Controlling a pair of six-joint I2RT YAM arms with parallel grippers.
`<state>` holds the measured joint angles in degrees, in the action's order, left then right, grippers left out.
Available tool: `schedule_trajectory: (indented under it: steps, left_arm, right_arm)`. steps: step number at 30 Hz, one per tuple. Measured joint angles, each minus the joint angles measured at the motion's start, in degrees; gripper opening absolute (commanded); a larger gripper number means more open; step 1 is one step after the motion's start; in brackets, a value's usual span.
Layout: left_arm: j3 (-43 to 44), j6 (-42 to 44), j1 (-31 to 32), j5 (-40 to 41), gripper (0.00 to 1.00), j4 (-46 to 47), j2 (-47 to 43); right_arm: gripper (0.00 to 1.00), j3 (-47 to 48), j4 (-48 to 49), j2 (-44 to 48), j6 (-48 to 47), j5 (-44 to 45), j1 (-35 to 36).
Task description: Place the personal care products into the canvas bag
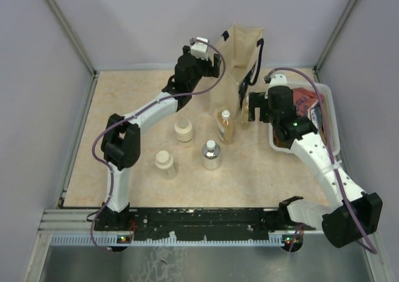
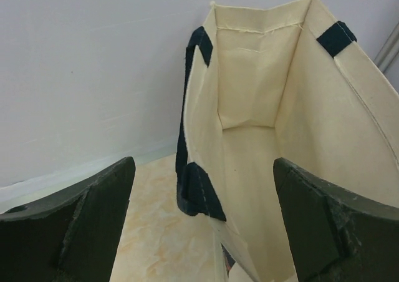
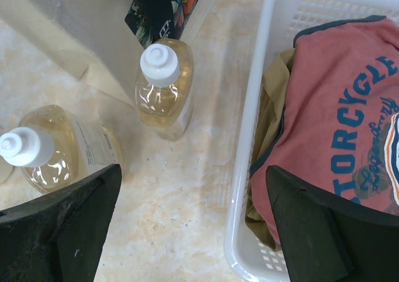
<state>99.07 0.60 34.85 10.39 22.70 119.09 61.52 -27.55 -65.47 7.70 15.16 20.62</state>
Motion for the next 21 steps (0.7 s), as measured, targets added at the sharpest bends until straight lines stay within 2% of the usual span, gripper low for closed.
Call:
schedule_trajectory:
  steps: [10,14,17,18,21]
  left_arm:
    - [2.6,0.7,0.2,1.6,0.51,-5.8,0.7]
    - [2.7,0.8,0.3,1.6,0.22,-7.1,0.7]
    - [2.9,1.0,0.3,1.6,0.04,-8.2,0.7]
    - [3.3,1.2,0.3,1.6,0.00,-8.9,0.7]
    - [4.7,1.9,0.3,1.6,0.00,-10.7,0.9]
  right_arm:
    - [0.99,-0.1,-0.1,0.3,0.0,0.0,0.0]
    - [0.99,-0.4,0.0,0.5,0.2,0.0,0.0]
    - [0.99,-0.9,-0.3,0.9,0.4,0.0,0.0]
    - [0.99,-0.9,-0.3,0.9,0.4,0.0,0.0]
    - [0.99,-1.2,-0.4,1.0,0.4,0.0,0.0]
